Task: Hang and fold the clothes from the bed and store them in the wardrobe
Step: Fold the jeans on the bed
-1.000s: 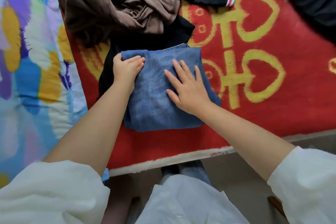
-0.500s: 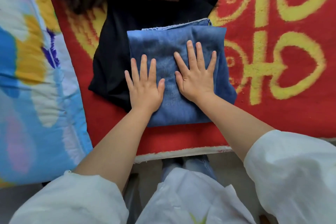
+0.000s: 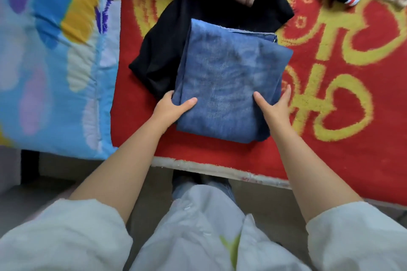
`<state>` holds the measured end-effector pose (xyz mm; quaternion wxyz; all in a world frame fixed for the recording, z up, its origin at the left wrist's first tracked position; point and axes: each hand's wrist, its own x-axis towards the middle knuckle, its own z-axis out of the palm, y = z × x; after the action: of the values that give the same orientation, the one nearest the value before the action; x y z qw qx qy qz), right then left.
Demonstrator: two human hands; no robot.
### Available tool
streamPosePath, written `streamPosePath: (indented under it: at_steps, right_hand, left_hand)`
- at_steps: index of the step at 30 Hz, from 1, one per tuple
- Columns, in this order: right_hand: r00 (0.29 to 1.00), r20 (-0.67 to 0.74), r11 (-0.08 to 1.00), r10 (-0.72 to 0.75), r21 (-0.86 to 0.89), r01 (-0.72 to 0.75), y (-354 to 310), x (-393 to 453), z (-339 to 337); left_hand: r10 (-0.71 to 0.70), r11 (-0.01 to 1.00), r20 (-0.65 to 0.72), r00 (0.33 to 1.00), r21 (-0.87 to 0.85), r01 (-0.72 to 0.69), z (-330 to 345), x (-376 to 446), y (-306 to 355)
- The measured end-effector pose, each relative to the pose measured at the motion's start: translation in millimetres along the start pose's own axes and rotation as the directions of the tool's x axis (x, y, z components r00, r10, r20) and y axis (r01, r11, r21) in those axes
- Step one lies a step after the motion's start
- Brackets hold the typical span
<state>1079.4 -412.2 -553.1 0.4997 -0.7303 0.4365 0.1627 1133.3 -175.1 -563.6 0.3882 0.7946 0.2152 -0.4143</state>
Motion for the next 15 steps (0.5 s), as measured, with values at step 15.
streamPosePath:
  at_steps: [15]
  right_hand:
    - [0.741,0.506,0.832,0.441,0.079,-0.549,-4.3,-68.4,-51.9]
  left_hand:
    - [-0.016,0.874,0.464,0.886,-0.423,0.238,-9.9,-88.5,-31.2]
